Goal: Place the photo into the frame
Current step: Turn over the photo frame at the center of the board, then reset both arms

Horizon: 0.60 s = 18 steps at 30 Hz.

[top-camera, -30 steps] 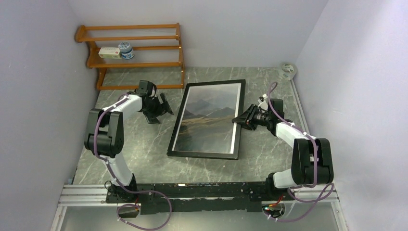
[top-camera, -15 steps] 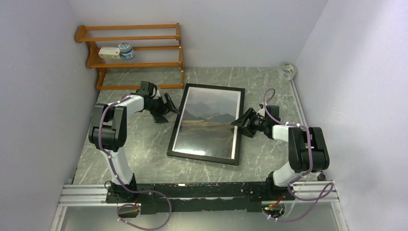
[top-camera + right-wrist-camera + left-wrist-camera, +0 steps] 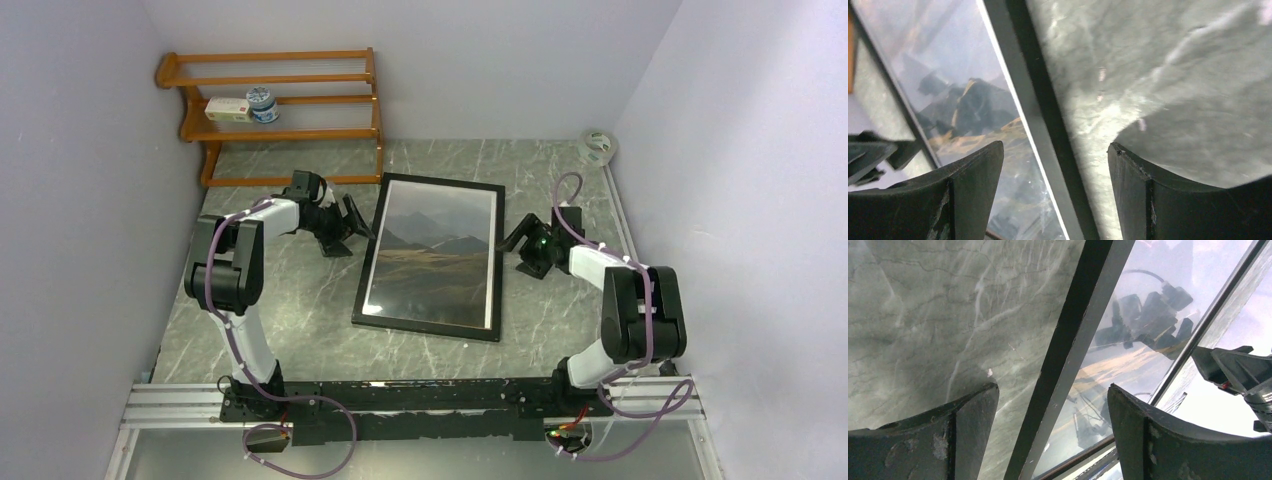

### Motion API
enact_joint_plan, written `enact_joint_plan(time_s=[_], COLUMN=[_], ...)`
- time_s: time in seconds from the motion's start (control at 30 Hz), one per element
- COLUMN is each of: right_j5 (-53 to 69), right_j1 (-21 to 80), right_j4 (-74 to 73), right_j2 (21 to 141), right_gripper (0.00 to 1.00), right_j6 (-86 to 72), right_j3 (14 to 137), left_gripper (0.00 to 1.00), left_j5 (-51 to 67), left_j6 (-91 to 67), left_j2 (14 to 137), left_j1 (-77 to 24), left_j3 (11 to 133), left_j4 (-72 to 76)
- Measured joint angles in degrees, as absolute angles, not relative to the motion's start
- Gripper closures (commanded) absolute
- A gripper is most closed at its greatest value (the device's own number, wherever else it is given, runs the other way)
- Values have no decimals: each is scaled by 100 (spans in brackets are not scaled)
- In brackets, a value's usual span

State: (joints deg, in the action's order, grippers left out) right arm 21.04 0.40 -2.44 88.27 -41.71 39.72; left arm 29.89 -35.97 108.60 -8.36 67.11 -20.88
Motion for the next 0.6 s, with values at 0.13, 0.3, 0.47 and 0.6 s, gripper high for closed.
enact_joint_plan(time_s=[0.13, 0.3, 0.47, 0.6], right_j5=[1420, 698, 121, -322], right_j1=[38, 38, 38, 36], right_j4=[-899, -1831, -2670, -3393], right_j2=[8562, 7922, 6976, 6119], right_gripper=[22, 22, 5, 1], right_j6=[-4134, -4136, -4158, -4152], right_j3=[4119, 4469, 4871, 5188], left_gripper=[14, 13, 9, 7], left_j5=[2919, 2475, 1911, 1466], left_j6=[-3505, -3319, -3055, -2886], left_j2=[10792, 10394, 9249, 7876], left_j1=[-762, -550, -475, -484], left_j3=[6709, 6573, 6547, 6547], left_j4=[-2246, -2626, -3098, -3382])
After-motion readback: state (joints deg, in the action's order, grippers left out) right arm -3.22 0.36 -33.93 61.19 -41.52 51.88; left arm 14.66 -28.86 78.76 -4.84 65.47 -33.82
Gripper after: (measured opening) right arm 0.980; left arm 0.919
